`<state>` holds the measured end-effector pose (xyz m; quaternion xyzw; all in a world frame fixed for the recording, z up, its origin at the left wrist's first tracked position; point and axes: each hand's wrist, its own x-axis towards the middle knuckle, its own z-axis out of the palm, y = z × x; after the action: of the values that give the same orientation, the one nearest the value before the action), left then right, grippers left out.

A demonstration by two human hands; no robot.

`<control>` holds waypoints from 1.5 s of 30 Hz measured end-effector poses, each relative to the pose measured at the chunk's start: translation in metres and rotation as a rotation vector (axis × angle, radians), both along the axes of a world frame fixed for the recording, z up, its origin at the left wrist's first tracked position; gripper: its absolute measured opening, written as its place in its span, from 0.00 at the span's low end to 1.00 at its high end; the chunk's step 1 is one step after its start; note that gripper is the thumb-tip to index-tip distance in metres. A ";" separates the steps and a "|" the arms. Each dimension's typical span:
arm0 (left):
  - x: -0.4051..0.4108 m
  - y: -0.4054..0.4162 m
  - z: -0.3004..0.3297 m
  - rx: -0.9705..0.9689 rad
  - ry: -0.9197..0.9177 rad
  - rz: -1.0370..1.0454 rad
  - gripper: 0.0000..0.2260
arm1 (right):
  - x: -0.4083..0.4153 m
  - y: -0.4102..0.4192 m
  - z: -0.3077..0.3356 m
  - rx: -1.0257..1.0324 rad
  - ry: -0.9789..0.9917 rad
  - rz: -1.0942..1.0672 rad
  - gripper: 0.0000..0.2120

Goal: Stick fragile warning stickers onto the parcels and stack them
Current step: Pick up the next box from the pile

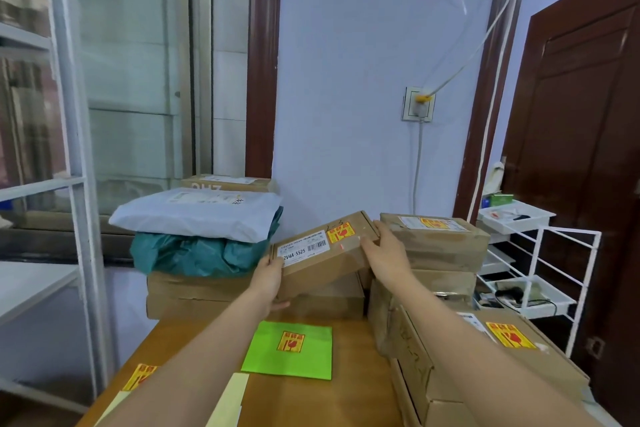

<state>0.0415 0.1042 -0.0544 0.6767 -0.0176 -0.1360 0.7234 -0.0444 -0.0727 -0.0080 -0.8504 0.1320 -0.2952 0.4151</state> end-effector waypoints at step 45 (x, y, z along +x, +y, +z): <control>0.108 -0.054 -0.121 0.616 -0.489 0.138 0.32 | 0.157 0.001 -0.182 0.144 -0.105 -0.453 0.24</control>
<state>0.1500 0.0498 -0.1758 0.8739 -0.1020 0.0792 0.4686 0.1128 -0.0720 -0.1898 -0.7507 0.3181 -0.4145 0.4043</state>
